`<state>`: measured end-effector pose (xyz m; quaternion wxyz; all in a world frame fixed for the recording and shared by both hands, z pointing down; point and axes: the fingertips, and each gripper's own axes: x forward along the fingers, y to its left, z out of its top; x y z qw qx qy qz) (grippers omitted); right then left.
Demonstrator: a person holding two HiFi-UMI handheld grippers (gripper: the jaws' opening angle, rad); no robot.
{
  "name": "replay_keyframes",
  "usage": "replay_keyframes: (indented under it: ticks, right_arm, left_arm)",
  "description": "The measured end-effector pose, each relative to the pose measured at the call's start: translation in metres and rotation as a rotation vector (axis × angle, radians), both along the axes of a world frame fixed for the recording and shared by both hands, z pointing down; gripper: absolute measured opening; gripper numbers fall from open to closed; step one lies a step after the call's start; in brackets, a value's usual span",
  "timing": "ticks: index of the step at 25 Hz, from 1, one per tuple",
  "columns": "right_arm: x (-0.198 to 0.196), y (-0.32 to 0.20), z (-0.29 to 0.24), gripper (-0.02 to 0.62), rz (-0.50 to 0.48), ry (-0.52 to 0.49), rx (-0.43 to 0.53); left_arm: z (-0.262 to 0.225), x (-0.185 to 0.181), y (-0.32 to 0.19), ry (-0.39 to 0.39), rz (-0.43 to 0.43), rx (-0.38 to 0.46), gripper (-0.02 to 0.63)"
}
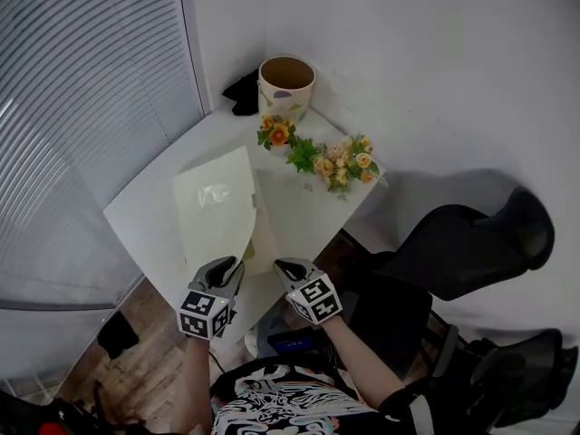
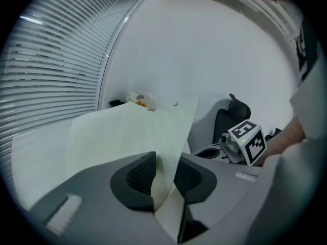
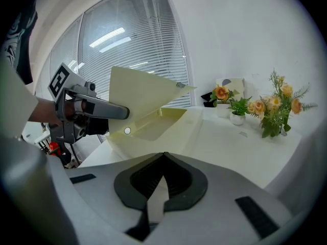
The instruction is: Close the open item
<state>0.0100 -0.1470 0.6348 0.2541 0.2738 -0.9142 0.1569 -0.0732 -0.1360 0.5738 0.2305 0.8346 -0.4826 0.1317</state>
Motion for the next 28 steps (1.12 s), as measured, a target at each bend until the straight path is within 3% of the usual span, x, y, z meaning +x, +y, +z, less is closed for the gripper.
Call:
replay_keyframes:
  ticks: [11,28]
  right_arm:
    - [-0.003,-0.001,0.002,0.002,-0.021,0.028,-0.022]
    - [-0.004,0.000,0.002,0.002,-0.040,0.044,-0.061]
  left_arm:
    - [0.016,0.007,-0.004,-0.057,0.049,-0.068,0.087]
    - [0.042,0.021,-0.006,-0.229,0.180,-0.202,0.111]
